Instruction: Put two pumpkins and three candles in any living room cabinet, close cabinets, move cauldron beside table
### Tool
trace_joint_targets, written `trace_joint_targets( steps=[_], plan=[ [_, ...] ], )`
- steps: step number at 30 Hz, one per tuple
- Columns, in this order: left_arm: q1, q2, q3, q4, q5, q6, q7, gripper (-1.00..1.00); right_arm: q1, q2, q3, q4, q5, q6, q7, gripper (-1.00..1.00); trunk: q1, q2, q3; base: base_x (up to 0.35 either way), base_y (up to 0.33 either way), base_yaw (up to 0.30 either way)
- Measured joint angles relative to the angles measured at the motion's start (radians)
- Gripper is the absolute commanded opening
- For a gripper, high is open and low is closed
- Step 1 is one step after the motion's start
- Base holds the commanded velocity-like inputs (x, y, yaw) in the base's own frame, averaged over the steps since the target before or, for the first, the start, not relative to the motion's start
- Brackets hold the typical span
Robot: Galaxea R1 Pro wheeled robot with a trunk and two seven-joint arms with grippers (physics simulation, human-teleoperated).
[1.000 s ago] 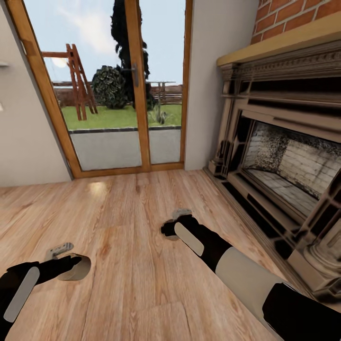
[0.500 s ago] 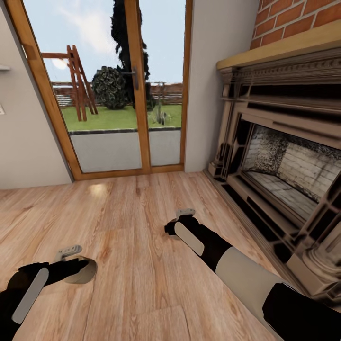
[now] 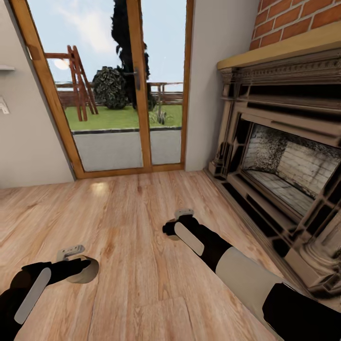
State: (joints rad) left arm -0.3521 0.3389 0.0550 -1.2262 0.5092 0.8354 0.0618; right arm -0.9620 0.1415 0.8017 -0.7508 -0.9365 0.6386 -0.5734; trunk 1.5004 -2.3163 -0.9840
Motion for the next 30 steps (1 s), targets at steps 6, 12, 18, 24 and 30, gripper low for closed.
trace_joint_targets(
  steps=[6,12,18,24,30],
  plan=[
    [0.000,0.000,0.000,-0.002,0.003,0.000,0.000,-1.00,0.000,-0.002,0.000,0.000,0.002,0.001,0.015,-1.00,0.000,0.000,0.004,-0.315,0.036,-0.210],
    [0.000,0.000,0.000,-0.002,0.003,0.000,0.000,-1.00,0.000,-0.002,0.000,0.000,-0.001,0.001,0.029,-1.00,0.000,0.000,0.009,-0.298,0.003,-0.255],
    [0.001,0.000,0.000,-0.005,0.003,0.000,0.000,-1.00,0.000,-0.002,0.000,0.000,-0.006,0.002,0.041,-1.00,0.000,0.000,0.015,-0.099,0.000,-0.260],
    [0.001,0.000,0.000,-0.006,0.003,0.000,0.000,-1.00,0.000,-0.002,0.000,0.000,-0.006,0.002,0.043,-1.00,0.000,0.000,0.020,-0.084,0.000,-0.260],
    [0.001,-0.001,0.000,-0.006,0.003,0.000,0.000,-1.00,0.000,-0.002,0.000,0.000,-0.006,0.002,0.044,-1.00,0.000,0.000,0.025,-0.110,0.000,-0.262]
  ],
)
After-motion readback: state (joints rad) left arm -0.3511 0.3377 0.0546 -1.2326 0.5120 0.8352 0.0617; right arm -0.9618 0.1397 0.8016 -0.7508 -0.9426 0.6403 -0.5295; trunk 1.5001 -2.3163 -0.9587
